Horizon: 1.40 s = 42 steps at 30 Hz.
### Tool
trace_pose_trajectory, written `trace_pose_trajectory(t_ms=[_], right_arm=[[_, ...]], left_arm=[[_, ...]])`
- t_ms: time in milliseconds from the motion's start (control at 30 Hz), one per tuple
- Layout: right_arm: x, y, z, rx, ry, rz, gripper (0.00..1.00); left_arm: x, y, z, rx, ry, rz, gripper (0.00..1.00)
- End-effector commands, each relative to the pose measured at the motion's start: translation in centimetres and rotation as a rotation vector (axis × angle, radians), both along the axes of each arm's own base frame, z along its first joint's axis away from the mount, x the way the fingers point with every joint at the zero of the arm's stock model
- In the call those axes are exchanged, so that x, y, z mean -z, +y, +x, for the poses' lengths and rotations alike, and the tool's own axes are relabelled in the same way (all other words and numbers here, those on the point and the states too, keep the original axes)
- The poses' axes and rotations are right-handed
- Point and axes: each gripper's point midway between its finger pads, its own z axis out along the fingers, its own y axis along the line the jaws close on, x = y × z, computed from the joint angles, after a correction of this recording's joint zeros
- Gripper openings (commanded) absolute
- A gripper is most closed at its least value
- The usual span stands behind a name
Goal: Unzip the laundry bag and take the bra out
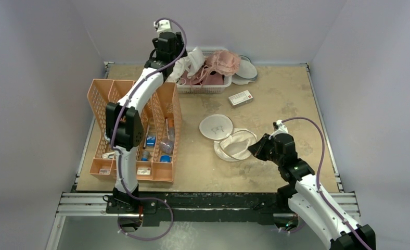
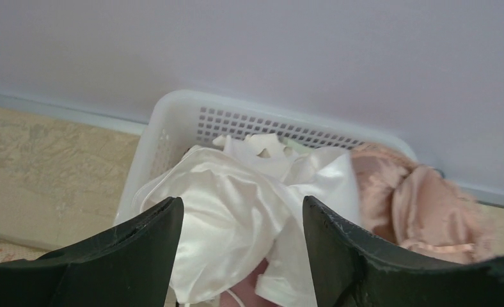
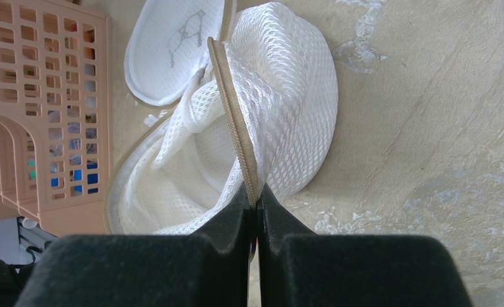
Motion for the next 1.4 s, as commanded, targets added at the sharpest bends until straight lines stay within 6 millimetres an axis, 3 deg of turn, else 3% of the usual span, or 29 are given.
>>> trace_pose_trajectory(t_ms=[0, 100, 300, 400, 600, 767, 1067, 1367], right_arm=[[-0.8, 0.2, 0.4, -0.014, -0.044, 0.007, 0.06], [-0.8, 0.3, 0.4, -0.015, -0.046, 0.009, 0.06], [-1.0, 0.3, 0.4, -0.018, -0.055, 0.012, 0.06], [-1.1, 0.3, 0.3, -0.022, -0.059, 0.014, 0.06], [-1.2, 0.4, 0.2, -0.030, -0.063, 0.017, 0.06], [-1.3, 0.4, 0.2, -0.033, -0.068, 0.019, 0.06], [-1.2, 0.4, 0.2, -0.032, -0.067, 0.018, 0.06], [-1.2, 0.3, 0.2, -0.027, -0.064, 0.016, 0.06]], left_arm=[[-10.0, -4.1, -2.0, 0.102, -0.210, -0.075, 0.68], [-9.5, -8.4, -2.3, 0.198, -0.196, -0.061, 0.68], [-5.6, -16.0, -2.6, 0.302, -0.139, -0.054, 0.67], [-3.3, -18.6, -2.7, 0.285, -0.122, -0.031, 0.67], [-0.1, -18.3, -1.9, 0.124, -0.121, -0.016, 0.69], [1.9, -19.0, -1.6, 0.153, -0.108, 0.003, 0.69], [2.2, -17.0, -1.3, 0.083, -0.119, 0.078, 0.70], [6.2, -18.0, 0.3, 0.105, -0.078, 0.070, 0.65]])
